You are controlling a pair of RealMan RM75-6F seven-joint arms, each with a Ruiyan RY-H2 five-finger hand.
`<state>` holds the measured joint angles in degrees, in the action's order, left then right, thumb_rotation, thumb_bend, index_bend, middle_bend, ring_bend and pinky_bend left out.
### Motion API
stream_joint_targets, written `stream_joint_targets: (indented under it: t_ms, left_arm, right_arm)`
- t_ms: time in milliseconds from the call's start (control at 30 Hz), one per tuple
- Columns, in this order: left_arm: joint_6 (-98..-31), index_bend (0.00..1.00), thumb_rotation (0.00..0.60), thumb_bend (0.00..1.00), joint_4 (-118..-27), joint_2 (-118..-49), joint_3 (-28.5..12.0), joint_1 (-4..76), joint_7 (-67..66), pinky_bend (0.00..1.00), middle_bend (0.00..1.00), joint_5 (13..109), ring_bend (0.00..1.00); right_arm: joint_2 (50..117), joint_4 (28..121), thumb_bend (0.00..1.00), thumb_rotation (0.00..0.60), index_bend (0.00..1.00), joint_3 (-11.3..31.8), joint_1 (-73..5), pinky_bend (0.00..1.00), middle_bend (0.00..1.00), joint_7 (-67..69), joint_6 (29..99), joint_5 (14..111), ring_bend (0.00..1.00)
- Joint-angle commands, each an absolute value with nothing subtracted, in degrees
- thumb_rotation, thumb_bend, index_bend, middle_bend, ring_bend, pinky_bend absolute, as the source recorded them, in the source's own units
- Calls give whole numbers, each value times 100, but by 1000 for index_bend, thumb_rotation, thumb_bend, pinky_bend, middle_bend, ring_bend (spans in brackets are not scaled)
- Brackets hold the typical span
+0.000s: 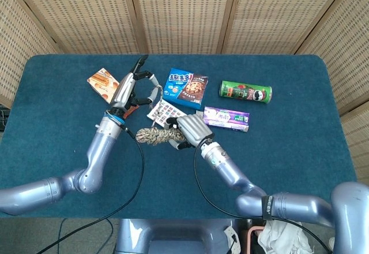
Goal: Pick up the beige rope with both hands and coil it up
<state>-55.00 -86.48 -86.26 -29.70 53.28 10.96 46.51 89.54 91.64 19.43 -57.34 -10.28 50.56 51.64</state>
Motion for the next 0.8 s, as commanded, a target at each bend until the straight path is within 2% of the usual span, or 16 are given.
stream_joint_targets:
  t_ms: [33, 367, 800]
  left_arm:
    - [-5360, 749, 600, 503, -8489, -8605, -2925, 5260, 1253, 0, 0, 4708, 0]
    - [-5023, 749, 600, 503, -8089, -8545, -2790, 5025, 1771, 0, 0, 4963, 0]
    - [-5053, 749, 600, 503, -7694, -8772, -2369, 4808, 2178, 0, 0, 5806, 0]
  right_arm:
    - [8859, 9280, 754, 600, 688, 2075, -5708, 795, 697, -842, 4978, 5100, 480]
    - [8691, 9412, 754, 600, 689, 2311, -5702, 795, 698, -529, 4927, 4773, 479]
    - [8529, 9545, 754, 600, 689, 2504, -5813, 795, 698, -517, 5002, 4372, 480]
